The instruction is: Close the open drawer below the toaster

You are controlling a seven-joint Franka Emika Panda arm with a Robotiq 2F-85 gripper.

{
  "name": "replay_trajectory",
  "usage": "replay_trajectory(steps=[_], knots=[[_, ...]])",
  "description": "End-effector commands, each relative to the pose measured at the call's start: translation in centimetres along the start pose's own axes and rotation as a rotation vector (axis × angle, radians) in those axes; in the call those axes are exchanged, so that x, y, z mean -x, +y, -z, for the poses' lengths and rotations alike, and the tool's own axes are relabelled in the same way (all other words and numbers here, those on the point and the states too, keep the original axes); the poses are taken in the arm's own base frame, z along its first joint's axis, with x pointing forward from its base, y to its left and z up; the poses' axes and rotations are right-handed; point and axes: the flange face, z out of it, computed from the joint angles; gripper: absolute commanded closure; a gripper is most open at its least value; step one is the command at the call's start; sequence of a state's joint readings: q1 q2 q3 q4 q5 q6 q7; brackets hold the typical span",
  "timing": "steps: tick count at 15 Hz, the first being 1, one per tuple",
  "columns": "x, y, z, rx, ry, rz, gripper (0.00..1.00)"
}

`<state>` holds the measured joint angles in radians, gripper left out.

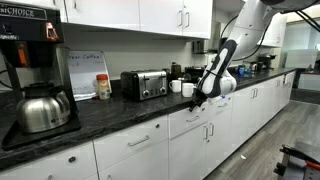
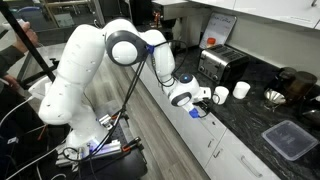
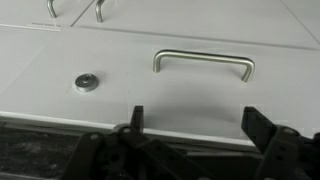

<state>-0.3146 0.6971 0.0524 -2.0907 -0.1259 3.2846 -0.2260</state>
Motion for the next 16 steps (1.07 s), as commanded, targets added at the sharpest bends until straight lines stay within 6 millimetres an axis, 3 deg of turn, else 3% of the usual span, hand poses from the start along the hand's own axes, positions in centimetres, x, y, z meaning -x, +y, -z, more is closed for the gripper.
replay_trajectory(steps=[1, 5, 8, 16], knots=[[-1.0, 0.1, -0.3, -0.007, 0.023, 0.008, 0.00], [0.2, -0.8, 2.2, -0.073, -0.080, 0.004, 0.00], [2.5, -1.5, 5.1, -0.135, -0.222, -0.007, 0.00], [8.4, -1.5, 15.9, -0.202, -0.488, -0.049, 0.00]])
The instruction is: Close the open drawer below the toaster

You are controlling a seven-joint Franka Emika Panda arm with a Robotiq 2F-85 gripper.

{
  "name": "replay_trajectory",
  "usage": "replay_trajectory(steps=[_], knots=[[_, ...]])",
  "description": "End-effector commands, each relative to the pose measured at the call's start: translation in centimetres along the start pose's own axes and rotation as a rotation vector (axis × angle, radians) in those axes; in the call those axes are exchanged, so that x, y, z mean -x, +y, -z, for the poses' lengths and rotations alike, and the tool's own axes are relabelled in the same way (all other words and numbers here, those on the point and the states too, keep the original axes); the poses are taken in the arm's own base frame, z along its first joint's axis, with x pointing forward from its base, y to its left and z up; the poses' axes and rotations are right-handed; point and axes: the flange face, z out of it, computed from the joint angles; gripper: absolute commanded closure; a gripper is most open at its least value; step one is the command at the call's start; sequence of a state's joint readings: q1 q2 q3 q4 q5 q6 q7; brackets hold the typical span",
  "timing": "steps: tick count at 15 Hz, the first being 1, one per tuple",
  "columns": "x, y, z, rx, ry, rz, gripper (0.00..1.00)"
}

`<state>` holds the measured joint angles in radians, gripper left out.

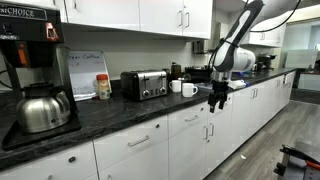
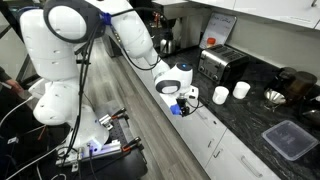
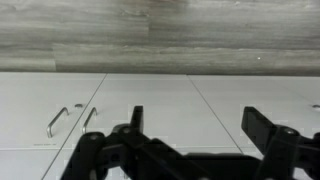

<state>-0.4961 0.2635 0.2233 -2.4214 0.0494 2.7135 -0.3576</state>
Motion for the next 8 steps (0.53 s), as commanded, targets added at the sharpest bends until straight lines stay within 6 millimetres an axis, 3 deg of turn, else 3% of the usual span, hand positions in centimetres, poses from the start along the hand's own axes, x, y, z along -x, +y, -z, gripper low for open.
replay_trajectory(steps=[1, 4, 8], knots=[[5.1, -1.4, 4.4, -0.043, -0.083, 0.015, 0.00], [7.0, -2.0, 8.1, -0.082, -0.118, 0.026, 0.00], [7.4, -2.9, 13.4, -0.069, -0.105, 0.049, 0.00]])
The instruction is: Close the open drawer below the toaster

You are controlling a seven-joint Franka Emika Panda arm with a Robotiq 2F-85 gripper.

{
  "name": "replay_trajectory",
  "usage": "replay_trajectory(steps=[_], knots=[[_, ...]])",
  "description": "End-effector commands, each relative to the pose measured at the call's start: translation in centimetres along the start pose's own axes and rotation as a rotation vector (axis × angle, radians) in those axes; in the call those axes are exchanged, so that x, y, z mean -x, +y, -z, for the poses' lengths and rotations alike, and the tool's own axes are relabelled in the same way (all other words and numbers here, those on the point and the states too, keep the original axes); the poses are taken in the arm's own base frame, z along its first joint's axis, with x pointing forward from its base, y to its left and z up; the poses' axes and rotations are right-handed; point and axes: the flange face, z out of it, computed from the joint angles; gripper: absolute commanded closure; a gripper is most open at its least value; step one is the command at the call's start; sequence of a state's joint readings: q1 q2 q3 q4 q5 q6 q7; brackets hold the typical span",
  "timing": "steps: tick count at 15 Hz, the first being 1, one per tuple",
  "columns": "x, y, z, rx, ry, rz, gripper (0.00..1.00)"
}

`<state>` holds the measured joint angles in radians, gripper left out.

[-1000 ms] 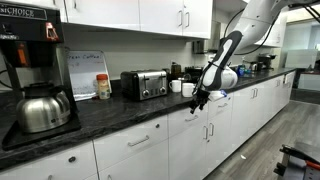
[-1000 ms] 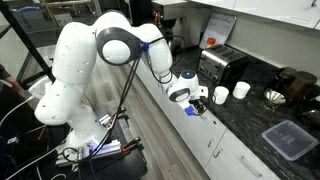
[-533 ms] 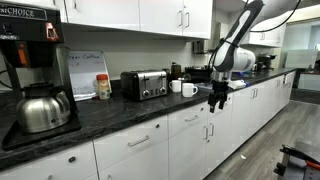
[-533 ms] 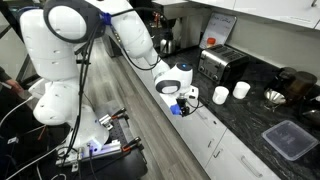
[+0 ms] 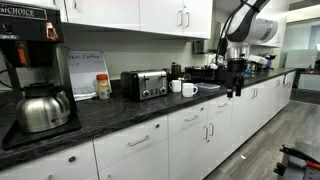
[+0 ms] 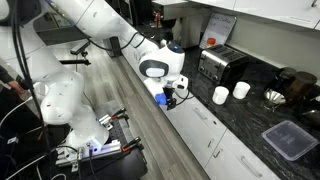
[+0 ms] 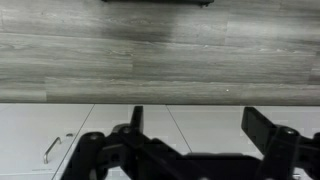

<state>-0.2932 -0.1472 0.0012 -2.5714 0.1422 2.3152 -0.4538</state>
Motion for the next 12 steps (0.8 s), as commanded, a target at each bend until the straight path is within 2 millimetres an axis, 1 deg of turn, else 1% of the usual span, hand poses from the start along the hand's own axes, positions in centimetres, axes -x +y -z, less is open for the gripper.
replay_trajectory(steps=[1, 4, 5, 7, 12], knots=[[1.3, -1.5, 4.3, 0.010, 0.033, 0.035, 0.00], [1.1, -2.7, 6.9, 0.038, 0.093, -0.001, 0.00], [0.8, -2.1, 5.9, 0.027, 0.079, 0.016, 0.00], [0.8, -2.8, 7.0, 0.036, 0.104, 0.006, 0.00], [0.8, -2.8, 7.1, 0.036, 0.106, 0.003, 0.00]])
